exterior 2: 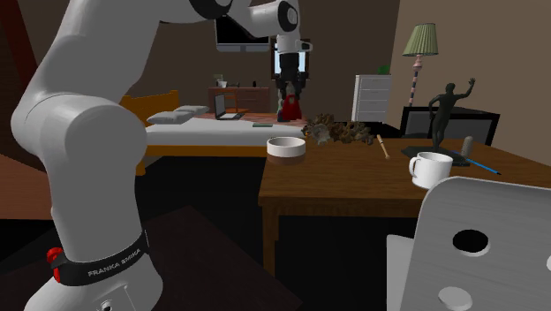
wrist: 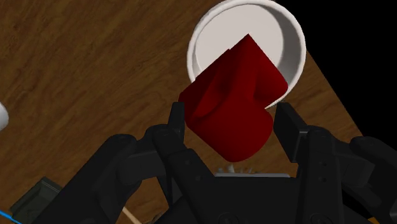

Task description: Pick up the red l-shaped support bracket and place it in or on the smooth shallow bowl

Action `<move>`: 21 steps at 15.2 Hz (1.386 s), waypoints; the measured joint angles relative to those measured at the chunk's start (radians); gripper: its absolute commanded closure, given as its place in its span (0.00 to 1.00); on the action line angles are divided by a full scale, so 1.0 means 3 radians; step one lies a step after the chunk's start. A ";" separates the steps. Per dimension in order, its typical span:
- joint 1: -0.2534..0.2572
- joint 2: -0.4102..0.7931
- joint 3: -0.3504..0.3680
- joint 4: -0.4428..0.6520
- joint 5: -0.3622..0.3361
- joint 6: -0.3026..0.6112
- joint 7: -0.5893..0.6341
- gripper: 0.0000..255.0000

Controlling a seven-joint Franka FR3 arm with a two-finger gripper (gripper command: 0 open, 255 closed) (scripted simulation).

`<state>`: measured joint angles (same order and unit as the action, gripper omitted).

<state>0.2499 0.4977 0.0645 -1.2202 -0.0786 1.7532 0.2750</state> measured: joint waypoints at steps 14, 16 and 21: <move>0.0107 0.0202 0.0022 -0.0186 -0.0036 0.0376 0.0164 1.00; 0.0107 0.0229 0.0021 -0.0228 -0.0039 0.0446 0.0169 1.00; 0.0104 0.0254 0.0018 -0.0415 -0.0046 0.0657 0.0184 1.00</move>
<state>0.2810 0.5739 0.0700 -1.3446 -0.0924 1.9503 0.3300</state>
